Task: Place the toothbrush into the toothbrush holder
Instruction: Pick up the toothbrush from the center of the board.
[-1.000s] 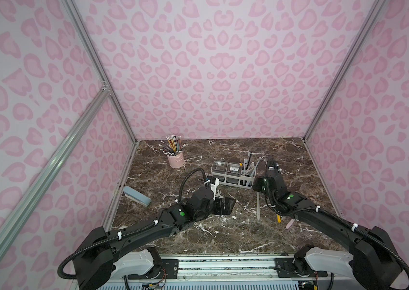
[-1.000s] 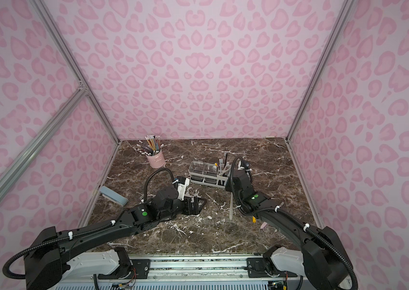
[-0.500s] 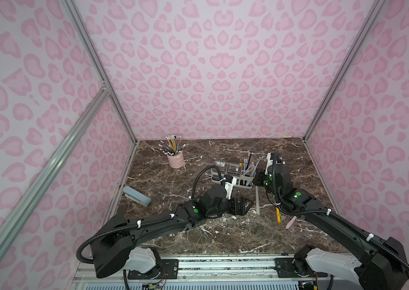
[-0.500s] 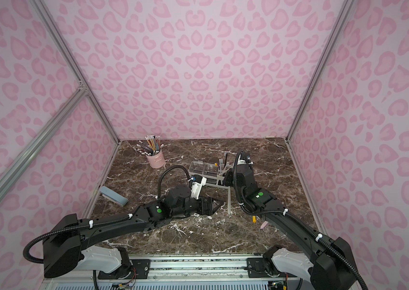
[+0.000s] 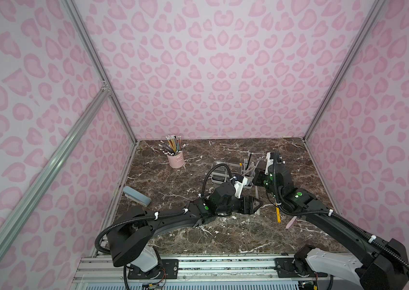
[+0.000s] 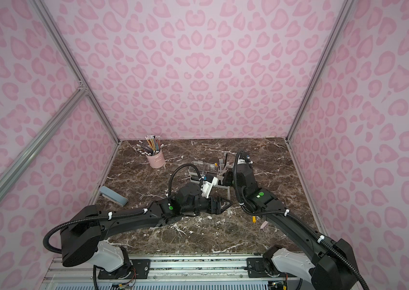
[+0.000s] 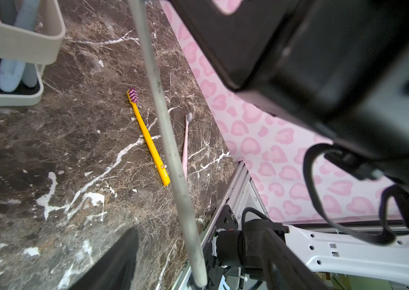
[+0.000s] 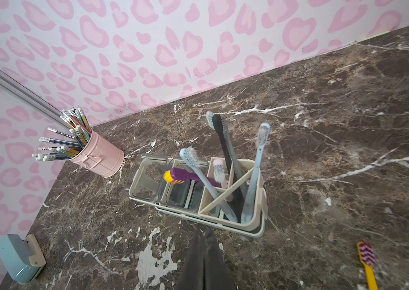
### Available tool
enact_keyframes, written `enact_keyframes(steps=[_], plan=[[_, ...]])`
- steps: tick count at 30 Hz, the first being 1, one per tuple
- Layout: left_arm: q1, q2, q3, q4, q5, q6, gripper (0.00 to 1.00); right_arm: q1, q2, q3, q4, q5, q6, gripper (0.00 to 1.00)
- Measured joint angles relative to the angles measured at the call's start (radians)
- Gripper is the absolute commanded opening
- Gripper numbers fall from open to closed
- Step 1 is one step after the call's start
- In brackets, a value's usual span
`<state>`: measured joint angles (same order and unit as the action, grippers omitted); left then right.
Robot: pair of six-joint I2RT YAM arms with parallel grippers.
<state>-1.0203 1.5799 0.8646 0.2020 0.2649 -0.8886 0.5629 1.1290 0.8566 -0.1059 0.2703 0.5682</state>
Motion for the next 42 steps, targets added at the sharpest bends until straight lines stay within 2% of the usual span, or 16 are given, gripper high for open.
enact_keyframes(steps=[3, 9, 11, 19, 22, 25, 37, 42], plan=[[-0.001, 0.019, 0.0, 0.016, 0.016, -0.012, 0.62, 0.001, -0.002, 0.0, 0.001, 0.0, 0.0, 0.0], [-0.001, 0.047, 0.003, 0.034, 0.038, -0.027, 0.55, 0.001, -0.006, 0.0, 0.0, -0.003, 0.0, 0.0], [-0.001, 0.052, 0.004, 0.035, 0.042, -0.029, 0.5, 0.001, -0.009, 0.0, 0.001, -0.003, 0.0, 0.0], [-0.001, 0.06, 0.007, 0.05, 0.052, -0.035, 0.38, 0.001, -0.011, -0.002, 0.005, -0.004, 0.002, 0.0], [-0.001, 0.065, 0.007, 0.057, 0.053, -0.035, 0.37, 0.001, -0.011, -0.002, 0.008, -0.005, 0.008, 0.0], [-0.001, 0.072, 0.007, 0.072, 0.057, -0.045, 0.28, 0.001, -0.011, -0.009, 0.009, -0.013, 0.008, 0.0], [-0.002, 0.082, 0.007, 0.078, 0.068, -0.053, 0.17, 0.001, -0.022, -0.021, 0.016, -0.023, 0.011, 0.0], [0.001, 0.082, 0.007, 0.064, 0.048, -0.063, 0.05, 0.001, -0.04, -0.022, 0.021, -0.021, 0.011, 0.0]])
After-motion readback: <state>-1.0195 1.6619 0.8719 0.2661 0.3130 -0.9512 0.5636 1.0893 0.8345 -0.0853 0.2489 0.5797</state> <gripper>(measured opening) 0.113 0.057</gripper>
